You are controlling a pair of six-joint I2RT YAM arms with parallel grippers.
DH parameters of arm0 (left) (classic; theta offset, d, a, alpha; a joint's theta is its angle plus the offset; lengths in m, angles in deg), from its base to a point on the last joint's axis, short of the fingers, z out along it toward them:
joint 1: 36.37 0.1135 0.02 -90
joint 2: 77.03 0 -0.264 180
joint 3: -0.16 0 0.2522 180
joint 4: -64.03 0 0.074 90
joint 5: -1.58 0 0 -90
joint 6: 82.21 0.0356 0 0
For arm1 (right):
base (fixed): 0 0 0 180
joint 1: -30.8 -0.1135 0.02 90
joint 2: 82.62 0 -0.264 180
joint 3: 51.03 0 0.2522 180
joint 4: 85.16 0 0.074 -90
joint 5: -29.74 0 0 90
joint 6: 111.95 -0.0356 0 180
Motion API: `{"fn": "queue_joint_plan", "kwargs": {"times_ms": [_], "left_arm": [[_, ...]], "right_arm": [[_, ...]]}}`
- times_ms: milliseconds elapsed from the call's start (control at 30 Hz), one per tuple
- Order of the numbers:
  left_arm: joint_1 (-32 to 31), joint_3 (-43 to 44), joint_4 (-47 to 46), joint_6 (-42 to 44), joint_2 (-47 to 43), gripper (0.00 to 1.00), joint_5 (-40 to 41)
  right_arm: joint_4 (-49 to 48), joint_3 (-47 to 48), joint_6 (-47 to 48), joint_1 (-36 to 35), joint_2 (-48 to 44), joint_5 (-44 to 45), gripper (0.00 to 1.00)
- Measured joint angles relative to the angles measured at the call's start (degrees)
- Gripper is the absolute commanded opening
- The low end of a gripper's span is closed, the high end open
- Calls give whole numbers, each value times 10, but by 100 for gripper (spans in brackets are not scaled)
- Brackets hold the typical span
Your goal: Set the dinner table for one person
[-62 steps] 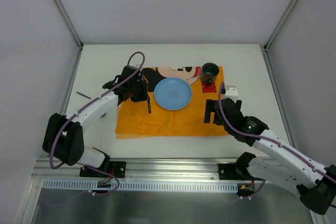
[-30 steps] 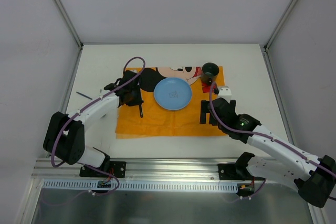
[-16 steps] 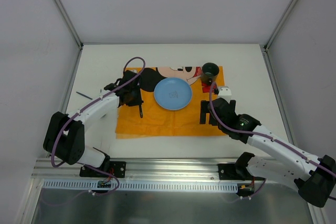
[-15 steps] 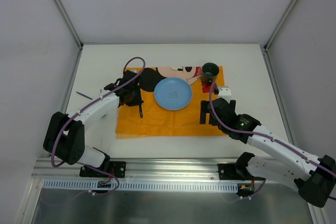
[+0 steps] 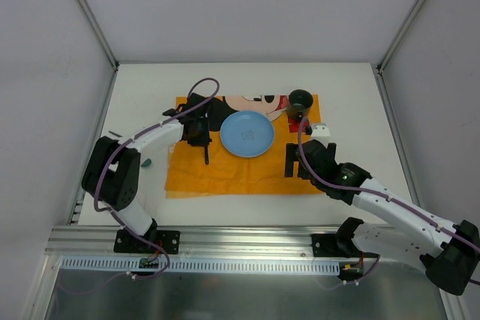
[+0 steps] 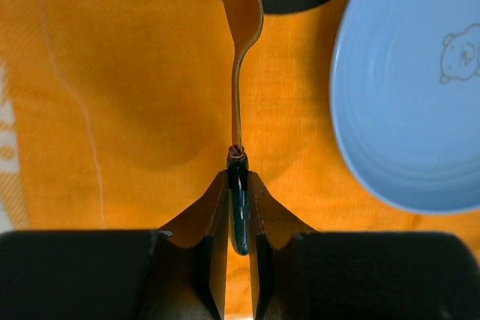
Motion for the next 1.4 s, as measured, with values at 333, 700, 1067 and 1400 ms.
{"fn": "queue_joint_plan", "kwargs": {"times_ms": [333, 700, 1067, 1400], "left_arm": [[23, 90, 6, 37, 137, 0, -40], [57, 122, 31, 64, 158, 0, -37], [60, 125, 46, 70, 158, 96, -31], [64, 90, 68, 43, 37, 99, 57]], "right_arm": [[5, 0, 0, -3, -8, 10, 99], [6, 0, -3, -3, -27, 17, 100], [6, 0, -3, -3, -27, 17, 100], [-2, -2, -2, -3, -28, 12, 100]]}}
